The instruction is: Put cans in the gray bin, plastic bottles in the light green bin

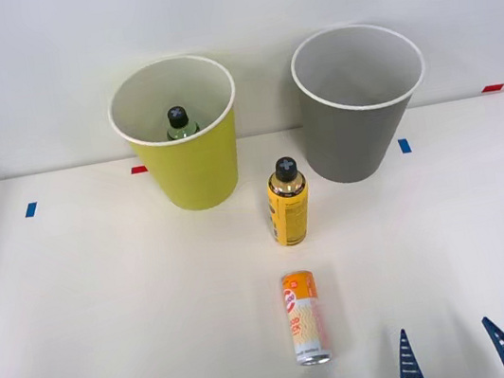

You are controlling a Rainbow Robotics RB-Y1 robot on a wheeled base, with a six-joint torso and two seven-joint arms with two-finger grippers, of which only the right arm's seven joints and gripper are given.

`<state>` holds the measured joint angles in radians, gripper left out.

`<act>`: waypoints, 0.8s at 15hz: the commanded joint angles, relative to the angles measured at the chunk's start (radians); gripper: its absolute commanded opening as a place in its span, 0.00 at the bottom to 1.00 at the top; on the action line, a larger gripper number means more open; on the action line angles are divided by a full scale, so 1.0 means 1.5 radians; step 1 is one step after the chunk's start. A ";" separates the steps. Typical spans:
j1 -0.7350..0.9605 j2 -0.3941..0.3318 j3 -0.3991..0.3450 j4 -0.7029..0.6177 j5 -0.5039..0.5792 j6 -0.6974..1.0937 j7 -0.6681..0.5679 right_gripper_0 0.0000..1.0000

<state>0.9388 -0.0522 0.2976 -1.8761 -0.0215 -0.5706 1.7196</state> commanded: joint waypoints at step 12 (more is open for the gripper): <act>-0.012 -0.121 0.000 -0.044 -0.025 0.043 -0.098 1.00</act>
<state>0.9192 -0.1925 0.2943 -1.9050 -0.0555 -0.5500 1.6126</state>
